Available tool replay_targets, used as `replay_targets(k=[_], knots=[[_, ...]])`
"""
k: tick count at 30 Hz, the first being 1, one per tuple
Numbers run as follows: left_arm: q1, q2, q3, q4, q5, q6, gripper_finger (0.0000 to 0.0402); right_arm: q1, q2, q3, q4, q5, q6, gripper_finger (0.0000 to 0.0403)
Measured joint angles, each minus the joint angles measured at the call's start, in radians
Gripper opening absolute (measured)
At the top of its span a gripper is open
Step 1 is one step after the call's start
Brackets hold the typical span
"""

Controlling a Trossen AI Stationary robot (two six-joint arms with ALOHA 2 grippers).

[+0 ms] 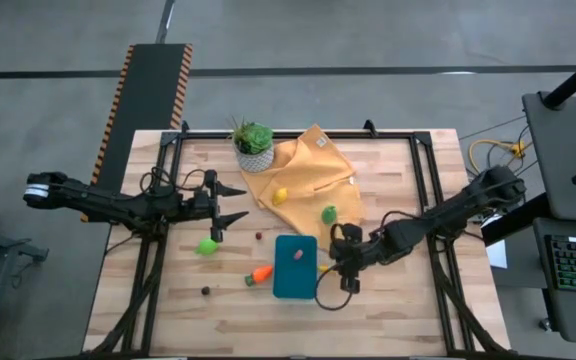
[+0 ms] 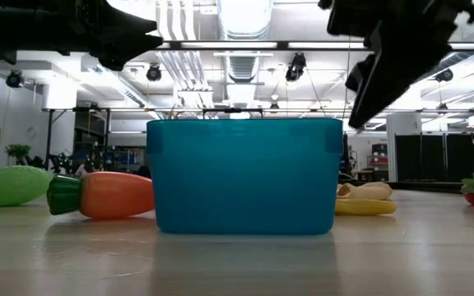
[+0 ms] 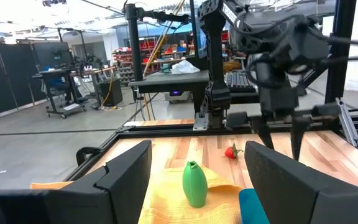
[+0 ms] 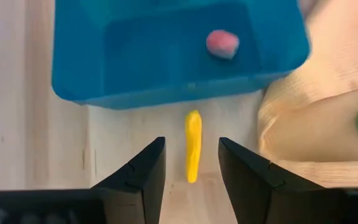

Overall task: Pick and placing Produce into tupperware
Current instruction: Put the corn into the bin

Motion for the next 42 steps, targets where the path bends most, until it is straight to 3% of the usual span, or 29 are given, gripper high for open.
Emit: replay_targets(k=[19,34,42], knots=[[0.0,0.001,0.001,0.006,0.0,0.0,0.0245,-0.001,0.254,0.064,0.027,-0.011,-0.001,0.0225],[0.0,0.0,0.001,0.007,0.0,0.001,0.0245,-0.001,0.287,0.07,0.025,-0.01,-0.001,0.0224],[0.0,0.0,0.001,0.007,0.0,0.001,0.0245,-0.001,0.285,0.069,0.014,-0.009,-0.001,0.0179]])
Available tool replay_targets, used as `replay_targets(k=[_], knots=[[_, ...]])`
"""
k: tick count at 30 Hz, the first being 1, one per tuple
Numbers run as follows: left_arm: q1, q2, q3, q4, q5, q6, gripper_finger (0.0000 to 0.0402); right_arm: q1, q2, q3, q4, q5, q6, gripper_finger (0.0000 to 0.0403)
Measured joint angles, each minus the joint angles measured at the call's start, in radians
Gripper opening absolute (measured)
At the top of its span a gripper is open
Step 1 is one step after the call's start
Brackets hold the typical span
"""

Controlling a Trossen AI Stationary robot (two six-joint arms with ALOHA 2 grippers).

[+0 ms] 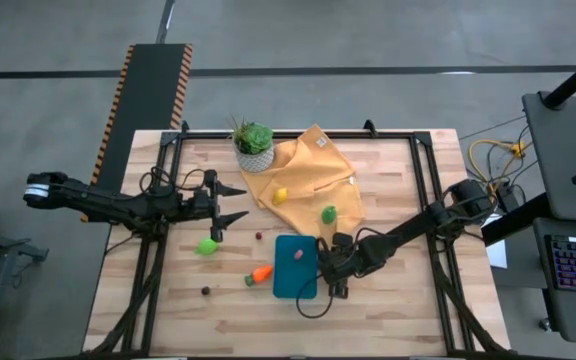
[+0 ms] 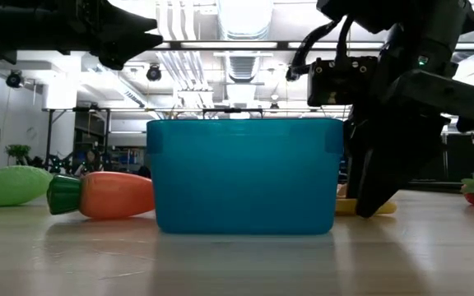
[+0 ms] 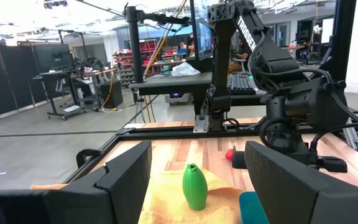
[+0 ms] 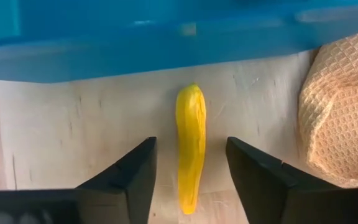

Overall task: Pick and placing Produce into tupperware
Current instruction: Put the corn into the bin

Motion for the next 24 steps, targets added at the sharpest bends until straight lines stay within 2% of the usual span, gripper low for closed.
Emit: replay_targets(k=[12,24], knots=[[0.0,0.0,0.0,0.001,0.0,0.0,0.0245,-0.001,-0.002,-0.007,-0.008,-0.014,0.0,0.0089],[0.0,0.0,0.0,0.004,0.0,0.0,0.0245,0.0,-0.003,-0.007,-0.024,-0.037,0.001,0.0035]])
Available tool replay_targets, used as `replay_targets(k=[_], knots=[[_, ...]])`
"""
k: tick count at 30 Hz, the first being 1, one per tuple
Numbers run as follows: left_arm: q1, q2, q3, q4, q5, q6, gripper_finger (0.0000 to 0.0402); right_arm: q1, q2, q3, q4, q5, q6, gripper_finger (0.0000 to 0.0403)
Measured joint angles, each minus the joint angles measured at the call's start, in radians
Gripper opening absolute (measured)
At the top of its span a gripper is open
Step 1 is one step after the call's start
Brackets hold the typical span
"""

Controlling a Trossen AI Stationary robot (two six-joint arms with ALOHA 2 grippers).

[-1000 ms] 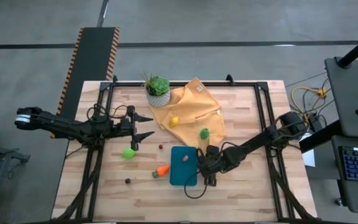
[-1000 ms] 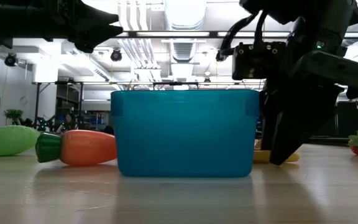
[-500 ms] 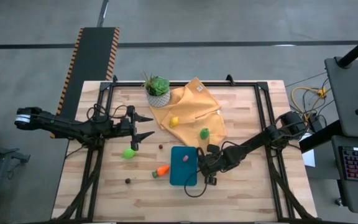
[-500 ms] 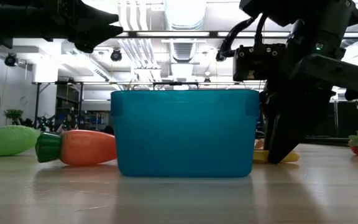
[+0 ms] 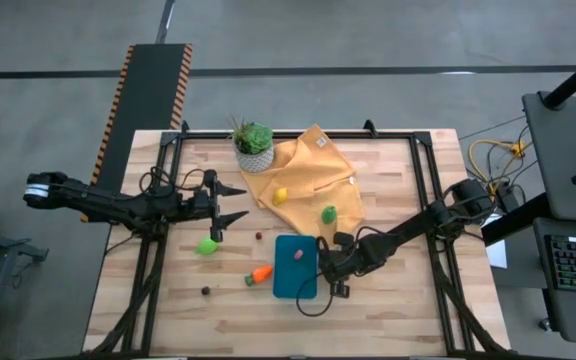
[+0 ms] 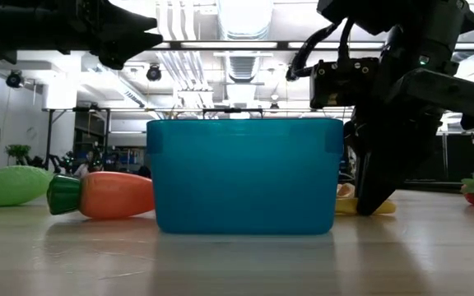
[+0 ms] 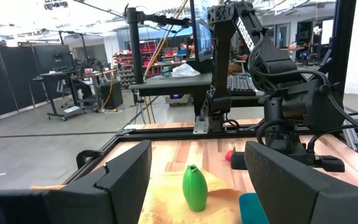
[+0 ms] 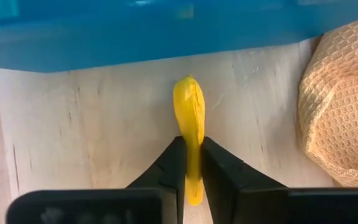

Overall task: Pick and placing Produce into tupperware
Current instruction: Put the corn into the bin

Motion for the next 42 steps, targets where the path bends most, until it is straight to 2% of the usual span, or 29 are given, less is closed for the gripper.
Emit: replay_targets(k=[8,15,27,42], knots=[[0.0,0.0,0.0,0.021,0.0,0.0,0.0245,0.0,0.0,0.014,-0.028,-0.026,-0.001,0.0019],[0.0,0.0,0.001,0.021,0.0,0.0,0.0245,0.003,0.002,0.069,-0.204,-0.043,-0.002,0.0018],[0.0,0.0,0.001,0.021,0.0,0.0,0.0245,0.002,0.002,0.146,-0.258,-0.031,-0.035,0.0018],[0.0,0.0,0.001,0.02,0.0,0.0,0.0245,0.001,0.002,0.271,-0.434,0.008,-0.114,0.0018]])
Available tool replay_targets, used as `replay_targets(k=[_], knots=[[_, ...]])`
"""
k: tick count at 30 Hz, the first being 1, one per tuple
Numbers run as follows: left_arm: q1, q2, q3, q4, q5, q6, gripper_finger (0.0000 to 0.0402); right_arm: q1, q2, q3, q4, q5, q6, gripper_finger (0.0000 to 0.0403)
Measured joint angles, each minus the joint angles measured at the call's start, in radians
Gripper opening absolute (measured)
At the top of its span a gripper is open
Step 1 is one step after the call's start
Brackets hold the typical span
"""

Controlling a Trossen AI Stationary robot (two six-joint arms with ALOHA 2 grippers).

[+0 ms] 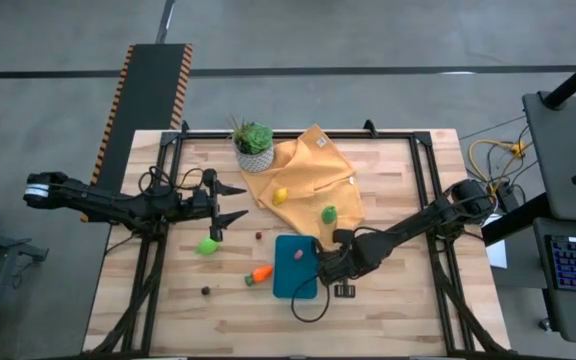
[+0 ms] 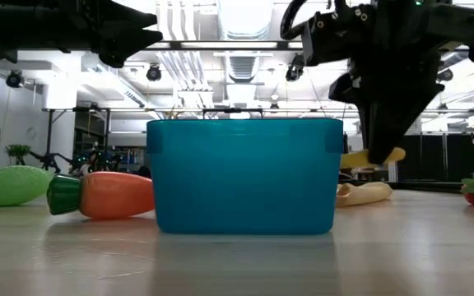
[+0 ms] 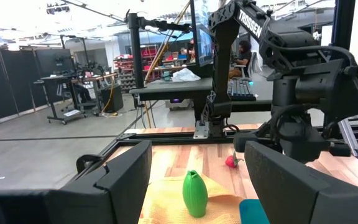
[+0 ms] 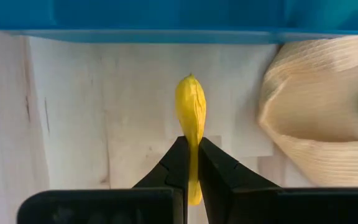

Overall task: Pick and placing Produce into tupperware
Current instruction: Put the corn into the bin

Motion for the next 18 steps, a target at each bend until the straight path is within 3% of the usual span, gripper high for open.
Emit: replay_targets(k=[8,18], knots=[[0.0,0.0,0.0,0.0,0.0,0.0,0.0245,-0.002,0.0,0.093,-0.118,0.072,-0.048,0.0018],[0.0,0.0,0.0,0.0,0.0,0.0,0.0245,-0.023,-0.002,0.136,-0.107,0.164,-0.118,0.0018]])
